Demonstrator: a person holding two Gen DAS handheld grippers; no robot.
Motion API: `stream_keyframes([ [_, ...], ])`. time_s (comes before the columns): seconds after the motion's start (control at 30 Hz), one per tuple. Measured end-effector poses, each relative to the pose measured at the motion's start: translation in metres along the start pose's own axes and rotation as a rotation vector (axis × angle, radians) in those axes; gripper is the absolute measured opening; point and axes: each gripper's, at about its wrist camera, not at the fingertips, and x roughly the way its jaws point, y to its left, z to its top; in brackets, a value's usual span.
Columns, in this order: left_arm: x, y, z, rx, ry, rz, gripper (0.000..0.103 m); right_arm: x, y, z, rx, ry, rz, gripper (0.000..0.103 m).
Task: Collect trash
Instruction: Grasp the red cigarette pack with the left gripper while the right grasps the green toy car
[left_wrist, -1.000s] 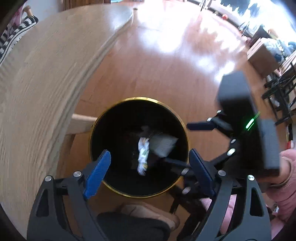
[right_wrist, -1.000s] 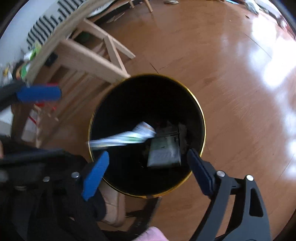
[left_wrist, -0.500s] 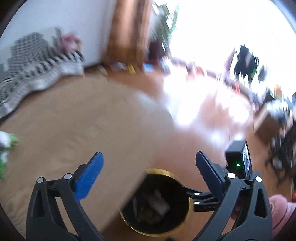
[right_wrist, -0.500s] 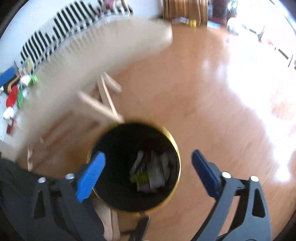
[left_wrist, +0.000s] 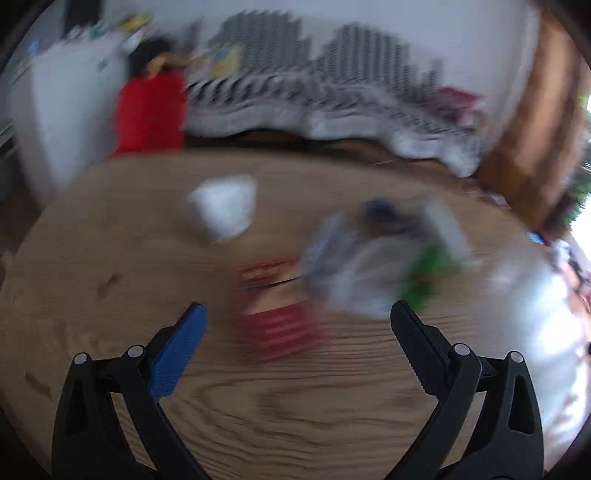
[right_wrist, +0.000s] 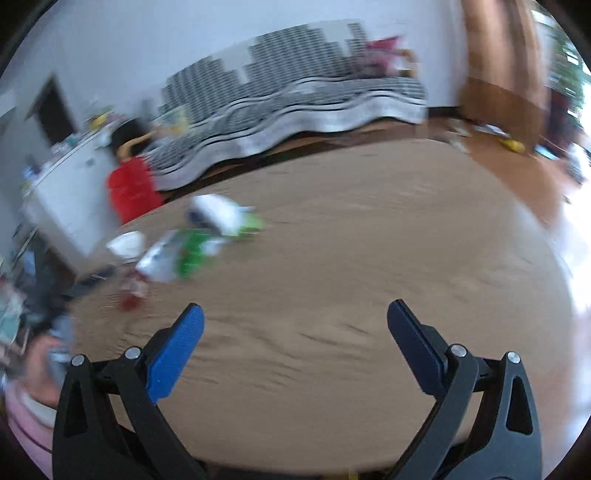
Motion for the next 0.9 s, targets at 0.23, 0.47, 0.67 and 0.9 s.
stream_keyframes([
  [0.23, 0.048, -0.006, 0.010, 0.076, 0.091, 0.079, 0.097, 0.087, 0.086, 0.037, -0.108, 0.069, -0.024, 0.096],
  [0.47, 0.077, 0.016, 0.015, 0.080, 0.136, 0.098, 0.097, 0.174, 0.133, 0.050, -0.079, 0.140, -0.098, 0.096],
  [0.67, 0.079, 0.026, 0.015, 0.110, 0.131, 0.041, 0.096, 0.226, 0.155, 0.045, -0.133, 0.192, -0.112, 0.083],
  [0.9, 0.068, 0.023, 0.014, 0.137, 0.094, 0.034, 0.054, 0.213, 0.137, 0.033, -0.110, 0.235, -0.009, 0.038],
])
